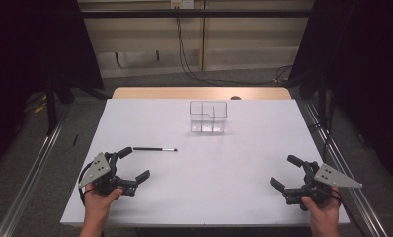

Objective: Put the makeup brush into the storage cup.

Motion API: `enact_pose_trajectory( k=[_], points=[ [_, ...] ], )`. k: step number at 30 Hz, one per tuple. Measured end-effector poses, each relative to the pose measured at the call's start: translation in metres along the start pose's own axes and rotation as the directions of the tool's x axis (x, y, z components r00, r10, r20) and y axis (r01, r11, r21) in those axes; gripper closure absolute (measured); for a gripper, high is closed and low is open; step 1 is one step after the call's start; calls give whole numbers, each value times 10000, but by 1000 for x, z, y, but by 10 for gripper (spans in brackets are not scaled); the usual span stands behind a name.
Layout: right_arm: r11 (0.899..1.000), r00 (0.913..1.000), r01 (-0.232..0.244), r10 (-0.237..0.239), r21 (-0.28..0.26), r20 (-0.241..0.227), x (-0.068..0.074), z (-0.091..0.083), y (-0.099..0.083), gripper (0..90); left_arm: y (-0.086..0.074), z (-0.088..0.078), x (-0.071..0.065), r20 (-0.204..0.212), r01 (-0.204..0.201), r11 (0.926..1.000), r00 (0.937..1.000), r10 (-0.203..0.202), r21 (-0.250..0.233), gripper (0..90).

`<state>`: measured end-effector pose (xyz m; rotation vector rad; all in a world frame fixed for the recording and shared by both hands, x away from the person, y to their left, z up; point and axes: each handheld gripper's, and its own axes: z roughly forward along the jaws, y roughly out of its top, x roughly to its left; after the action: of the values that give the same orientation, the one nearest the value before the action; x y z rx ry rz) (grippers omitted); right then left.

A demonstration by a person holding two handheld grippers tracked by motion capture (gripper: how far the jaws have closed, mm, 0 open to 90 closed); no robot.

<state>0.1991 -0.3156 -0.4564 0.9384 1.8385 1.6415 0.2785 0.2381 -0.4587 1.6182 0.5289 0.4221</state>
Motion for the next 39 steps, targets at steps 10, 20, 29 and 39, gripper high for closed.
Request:
enact_pose_trajectory(
  k=[10,20,29,39],
  points=[
    [9999,10000,-60,60,86,-43,-1,2,-1,0,8,10,7,57,-34,9996,10000,36,-293,0],
    [10000,10000,-58,58,68,-56,0,2,-1,0,10,28,14,69,-115,9998,9999,116,-143,0],
    [9999,10000,-41,41,95,-56,-1,1,-2,0,12,40,22,-3,-177,9997,9998,177,-165,0],
    [9999,10000,0,1,120,-49,-1,1,-2,0,13,56,30,31,-248,9996,9997,248,-93,0]
  ],
)
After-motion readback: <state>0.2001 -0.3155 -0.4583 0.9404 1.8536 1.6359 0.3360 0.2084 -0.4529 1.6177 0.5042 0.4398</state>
